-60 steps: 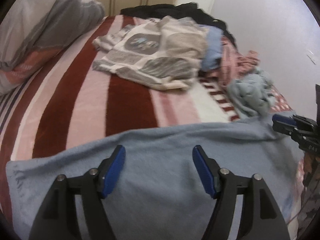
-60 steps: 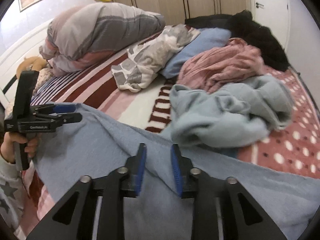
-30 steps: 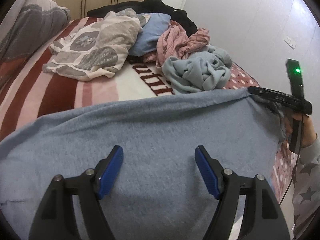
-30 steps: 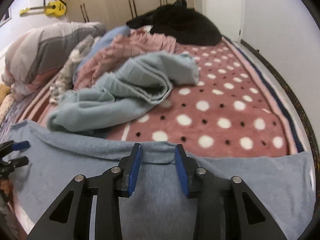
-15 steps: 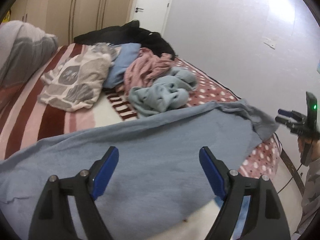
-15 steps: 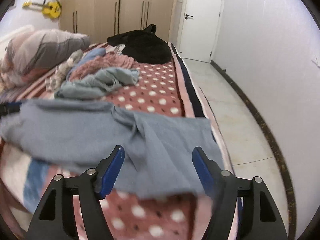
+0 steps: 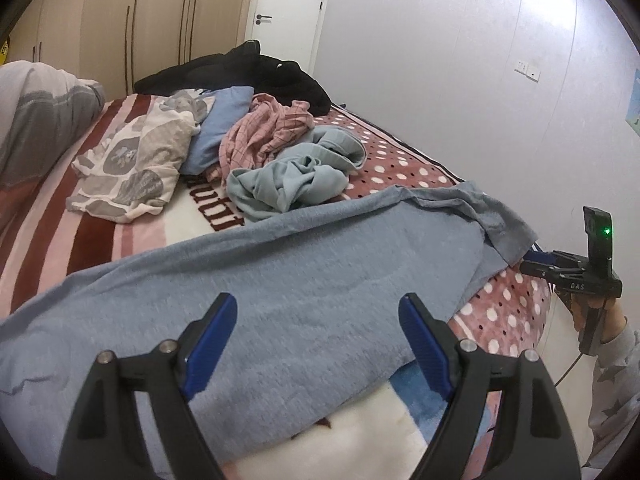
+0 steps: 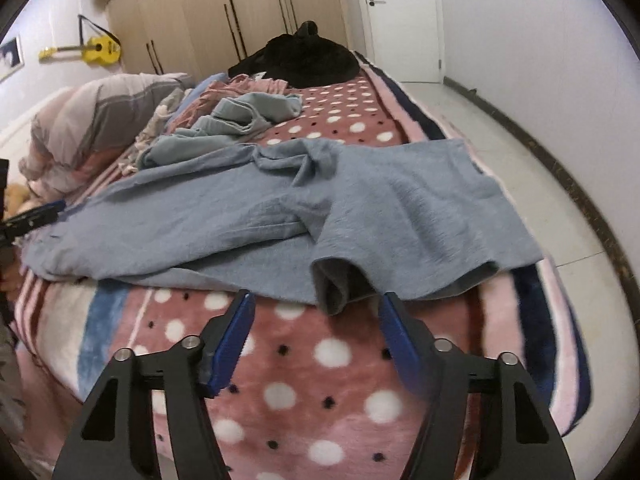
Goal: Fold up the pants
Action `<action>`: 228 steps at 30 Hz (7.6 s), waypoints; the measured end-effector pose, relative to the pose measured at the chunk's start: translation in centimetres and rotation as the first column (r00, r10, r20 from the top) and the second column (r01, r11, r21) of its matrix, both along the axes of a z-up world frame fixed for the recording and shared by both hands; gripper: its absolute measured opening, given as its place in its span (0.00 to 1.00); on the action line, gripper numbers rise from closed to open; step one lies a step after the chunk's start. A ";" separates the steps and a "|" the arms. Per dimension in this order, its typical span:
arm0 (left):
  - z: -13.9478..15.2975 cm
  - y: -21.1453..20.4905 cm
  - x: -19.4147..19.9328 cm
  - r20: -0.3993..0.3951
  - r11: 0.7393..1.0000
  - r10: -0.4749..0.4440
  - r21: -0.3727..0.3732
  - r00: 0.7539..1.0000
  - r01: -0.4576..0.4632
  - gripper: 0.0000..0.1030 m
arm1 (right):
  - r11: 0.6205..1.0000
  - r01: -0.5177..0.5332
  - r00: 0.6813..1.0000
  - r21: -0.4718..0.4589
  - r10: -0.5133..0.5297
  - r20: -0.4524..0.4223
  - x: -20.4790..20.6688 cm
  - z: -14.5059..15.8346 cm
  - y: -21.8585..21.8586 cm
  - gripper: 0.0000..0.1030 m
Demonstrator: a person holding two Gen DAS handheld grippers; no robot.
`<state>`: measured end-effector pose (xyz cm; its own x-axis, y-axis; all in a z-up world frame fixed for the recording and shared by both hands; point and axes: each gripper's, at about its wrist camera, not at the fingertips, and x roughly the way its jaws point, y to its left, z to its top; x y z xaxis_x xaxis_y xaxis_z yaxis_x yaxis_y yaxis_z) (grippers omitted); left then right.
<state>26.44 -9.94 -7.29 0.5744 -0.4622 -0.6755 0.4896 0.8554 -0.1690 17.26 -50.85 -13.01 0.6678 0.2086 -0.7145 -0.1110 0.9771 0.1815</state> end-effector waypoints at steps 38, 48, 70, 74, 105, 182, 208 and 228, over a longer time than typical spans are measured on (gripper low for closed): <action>-1.0 0.9 2.4 -0.015 0.999 0.041 -0.012 0.999 -0.041 0.78 | 0.940 0.330 0.940 0.083 -0.335 0.063 11.0 5.9 -10.8 0.03; -1.0 -0.6 3.8 -0.021 0.999 0.029 -0.031 0.999 -0.030 0.78 | 0.991 0.132 0.987 -0.003 -0.131 0.090 9.0 6.0 -6.3 0.20; -1.8 0.1 4.5 0.012 0.999 0.042 -0.001 0.999 -0.042 0.81 | 0.987 0.134 0.984 -0.094 -0.144 -0.102 22.1 -0.7 -5.9 0.15; -2.1 0.4 4.8 0.007 0.999 0.050 -0.001 0.999 -0.050 0.81 | 0.981 0.150 0.983 -0.127 -0.161 -0.086 23.2 -0.7 -5.8 0.15; -0.8 0.7 0.8 0.014 0.999 0.032 -0.014 0.999 -0.032 0.81 | 0.796 -0.089 0.995 -0.599 0.104 -0.009 6.5 -1.8 3.9 0.54; -10.9 32.7 -3.8 -0.355 0.413 0.745 -0.420 0.565 -0.808 0.17 | 0.978 -0.085 0.974 -0.191 0.122 0.191 0.7 6.9 11.5 0.40; 0.8 37.2 -8.1 0.067 0.522 0.840 -0.374 0.539 -0.767 0.06 | 0.984 -0.093 0.969 -0.155 0.125 0.214 -0.5 8.5 12.1 0.40; -0.3 2.6 -3.3 0.212 0.991 0.136 -0.044 0.968 -0.130 0.06 | 0.989 -0.086 0.966 -0.122 0.112 0.232 -1.9 8.4 9.8 0.40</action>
<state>23.10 -7.29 -7.62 0.7621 -0.3893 -0.5173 0.3991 0.9117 -0.0982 15.36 -41.07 -4.60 0.8008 0.2115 -0.5604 -0.2351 0.9715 0.0307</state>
